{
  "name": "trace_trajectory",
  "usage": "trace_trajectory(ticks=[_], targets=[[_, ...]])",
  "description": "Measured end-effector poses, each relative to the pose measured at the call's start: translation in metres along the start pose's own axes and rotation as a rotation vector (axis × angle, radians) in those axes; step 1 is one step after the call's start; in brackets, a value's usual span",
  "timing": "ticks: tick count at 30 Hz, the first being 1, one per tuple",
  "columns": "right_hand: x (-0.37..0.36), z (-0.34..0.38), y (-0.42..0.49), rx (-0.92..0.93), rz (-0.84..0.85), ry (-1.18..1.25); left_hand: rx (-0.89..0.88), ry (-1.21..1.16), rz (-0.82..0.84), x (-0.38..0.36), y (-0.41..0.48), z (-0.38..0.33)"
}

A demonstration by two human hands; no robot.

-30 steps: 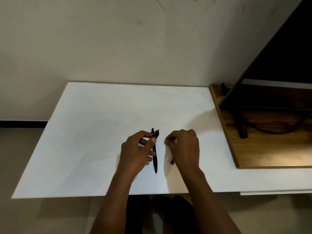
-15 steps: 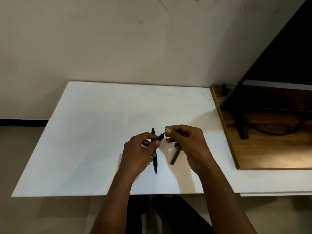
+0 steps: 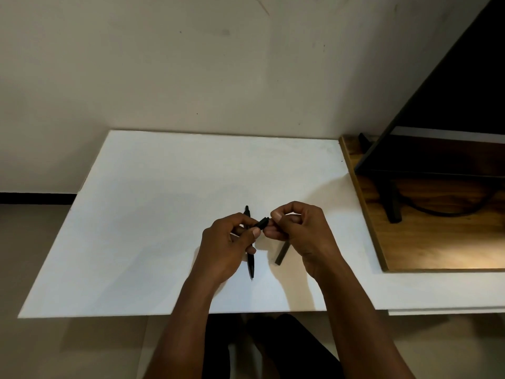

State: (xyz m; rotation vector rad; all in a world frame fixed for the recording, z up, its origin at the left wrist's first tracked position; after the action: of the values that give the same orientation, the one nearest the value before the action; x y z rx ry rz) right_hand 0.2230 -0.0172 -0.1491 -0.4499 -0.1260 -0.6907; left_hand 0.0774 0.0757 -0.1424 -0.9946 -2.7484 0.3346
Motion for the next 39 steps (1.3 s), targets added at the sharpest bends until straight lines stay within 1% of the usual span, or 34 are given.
trace_trajectory(ticks=[2, 4, 5, 7, 11, 15, 17, 23, 29, 32, 34, 35, 36, 39], targets=[[0.004, -0.001, 0.0, -0.02, -0.015, 0.034, 0.002, -0.001, -0.003, 0.001, 0.0, 0.001], [0.011, 0.0, 0.0, -0.02, -0.054, 0.012, -0.006, 0.003, -0.034, 0.004, 0.0, 0.001], [0.015, 0.001, 0.0, -0.01, -0.09, -0.055, -0.009, -0.009, -0.057, 0.006, 0.0, 0.001], [0.022, 0.003, 0.0, 0.038, -0.148, -0.281, -0.009, -0.045, -0.096, 0.011, 0.0, 0.002], [0.005, 0.01, 0.001, 0.156, -0.08, -0.635, -0.005, -0.072, -0.126, 0.014, 0.0, 0.002], [-0.013, 0.01, -0.002, 0.211, -0.081, -0.844, 0.003, -0.099, -0.146, 0.014, 0.0, 0.003], [-0.017, 0.012, -0.002, 0.23, -0.098, -0.896, 0.009, -0.104, -0.148, 0.014, 0.001, 0.003], [-0.016, 0.014, -0.004, 0.241, -0.134, -0.893, 0.02, -0.106, -0.157, 0.015, 0.001, 0.004], [0.004, 0.017, -0.002, 0.196, -0.166, -0.727, 0.028, -0.111, -0.158, 0.014, 0.001, 0.005], [0.042, 0.014, 0.002, 0.148, -0.319, -0.567, 0.036, -0.133, -0.158, 0.014, 0.001, 0.007], [0.07, 0.007, 0.002, 0.093, -0.426, -0.528, 0.042, -0.141, -0.158, 0.014, 0.001, 0.008], [0.079, 0.001, 0.002, 0.063, -0.444, -0.524, 0.043, -0.142, -0.159, 0.014, 0.001, 0.008], [0.085, -0.004, 0.002, 0.034, -0.435, -0.526, 0.043, -0.139, -0.159, 0.013, 0.002, 0.008], [0.084, -0.014, 0.003, -0.028, -0.324, -0.543, 0.038, -0.123, -0.16, 0.012, 0.001, 0.006]])
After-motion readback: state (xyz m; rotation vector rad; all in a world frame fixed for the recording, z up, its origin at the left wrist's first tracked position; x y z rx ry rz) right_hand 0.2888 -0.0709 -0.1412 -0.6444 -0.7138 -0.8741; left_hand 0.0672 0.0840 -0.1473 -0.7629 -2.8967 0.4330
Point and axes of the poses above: each hand's wrist, its own y-axis towards the middle knuckle, its own x-axis out of the back of the hand, z = x × y, the point moved 9 cm from there along y, towards the middle knuckle, and after that the axes turned 12 degrees about -y, right-handed, at the moved point
